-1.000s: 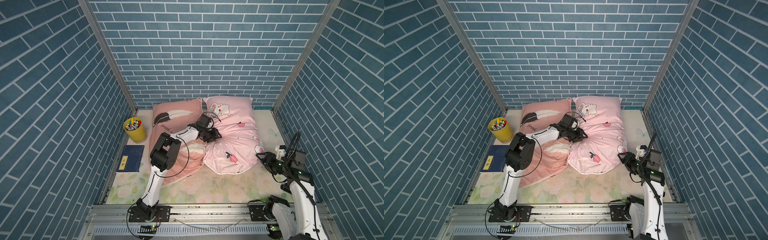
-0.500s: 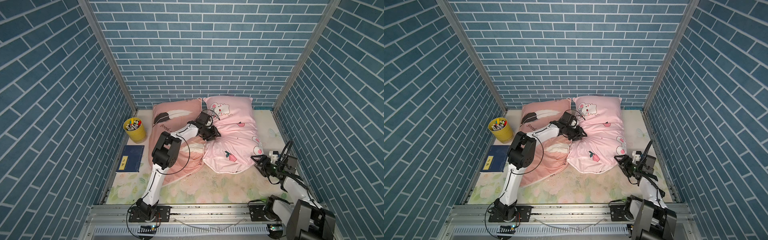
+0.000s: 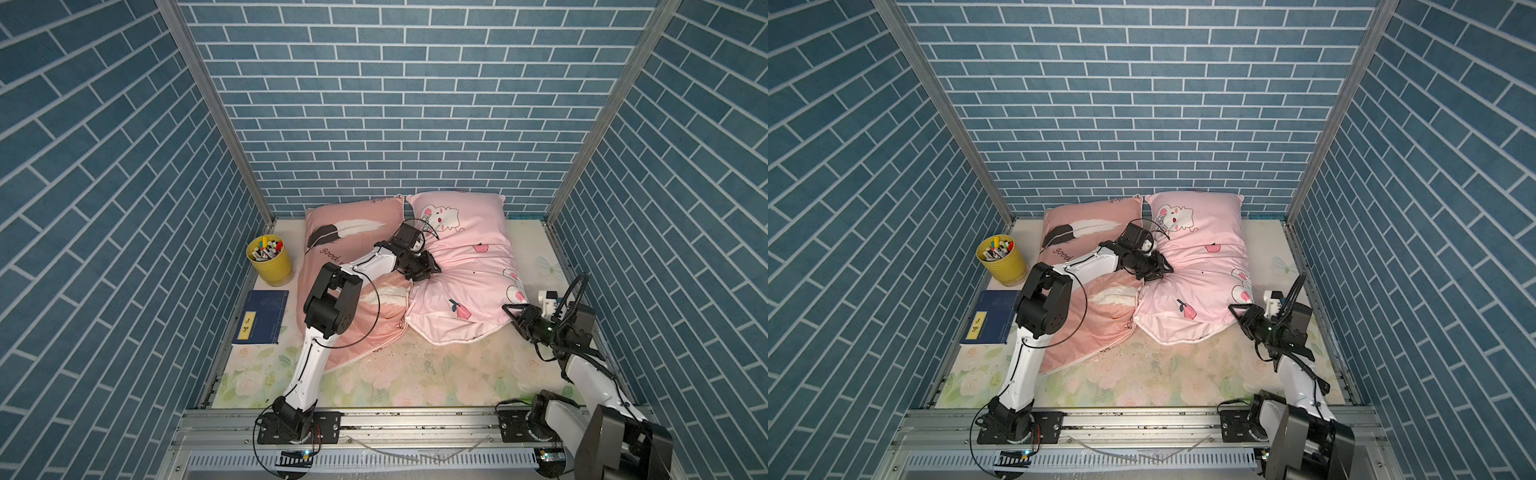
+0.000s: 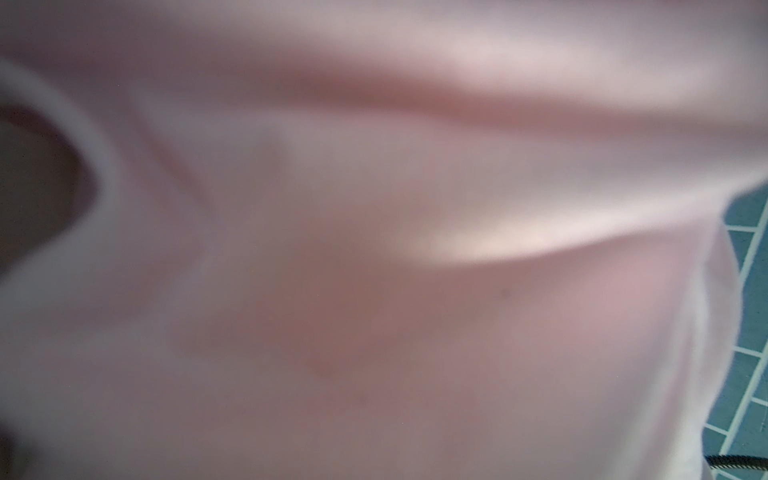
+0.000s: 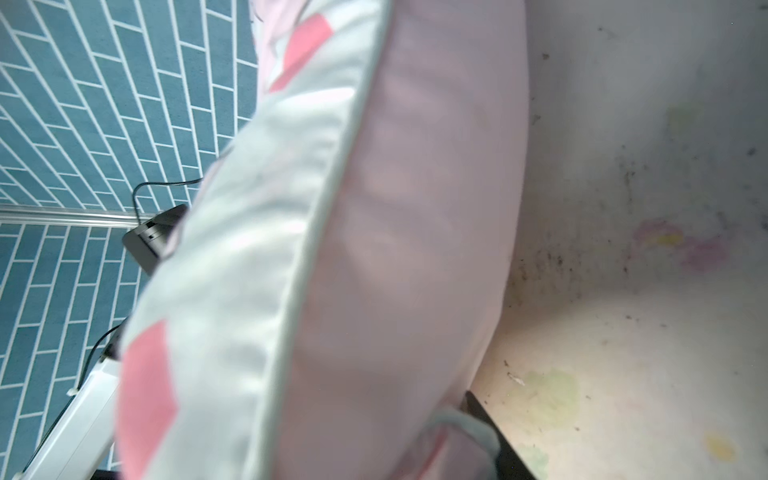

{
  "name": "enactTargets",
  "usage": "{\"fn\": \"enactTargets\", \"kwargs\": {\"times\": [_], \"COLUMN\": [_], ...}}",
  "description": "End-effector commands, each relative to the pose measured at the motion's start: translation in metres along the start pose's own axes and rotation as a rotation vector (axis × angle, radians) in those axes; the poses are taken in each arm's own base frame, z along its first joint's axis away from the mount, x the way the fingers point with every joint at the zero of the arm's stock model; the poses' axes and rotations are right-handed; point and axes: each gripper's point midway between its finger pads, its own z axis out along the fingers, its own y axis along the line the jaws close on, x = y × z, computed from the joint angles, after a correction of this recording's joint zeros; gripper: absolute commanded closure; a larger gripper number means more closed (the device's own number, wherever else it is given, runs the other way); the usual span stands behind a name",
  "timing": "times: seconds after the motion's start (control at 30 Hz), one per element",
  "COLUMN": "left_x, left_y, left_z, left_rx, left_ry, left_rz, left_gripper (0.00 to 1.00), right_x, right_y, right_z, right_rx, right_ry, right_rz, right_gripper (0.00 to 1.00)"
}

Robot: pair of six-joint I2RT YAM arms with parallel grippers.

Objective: Zip up pillowcases
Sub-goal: Pick up the pillowcase from the center of the board.

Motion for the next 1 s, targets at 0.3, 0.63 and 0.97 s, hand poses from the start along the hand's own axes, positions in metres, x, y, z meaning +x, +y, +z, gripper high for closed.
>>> {"fn": "enactTargets", "kwargs": {"times": [0.3,0.63,0.97], "left_x": [-0.063,-0.054,-0.035], "left_y": [0.118,0.11,0.05], "left_z": [-0.006,-0.02,-0.064], "left_rx": [-0.301,-0.299,-0.261], "left_ry": [-0.245,-0.256,-0.295], "left_rz": [-0.099,-0.053,0.124], "left_gripper": [0.51,0.46,0.23], "right_x": [0.014,0.014,0.033], "right_y": [0.048,0.043,0.067], "right_z": [-0.032,-0.03,-0.05], "right_rx": [-0.009,0.008,0.0], "right_ry": [0.013,0.026,0.059], "right_rz": [-0.065,-0.038,-0.012], "right_gripper": [0.61,0.95,1.0]}}
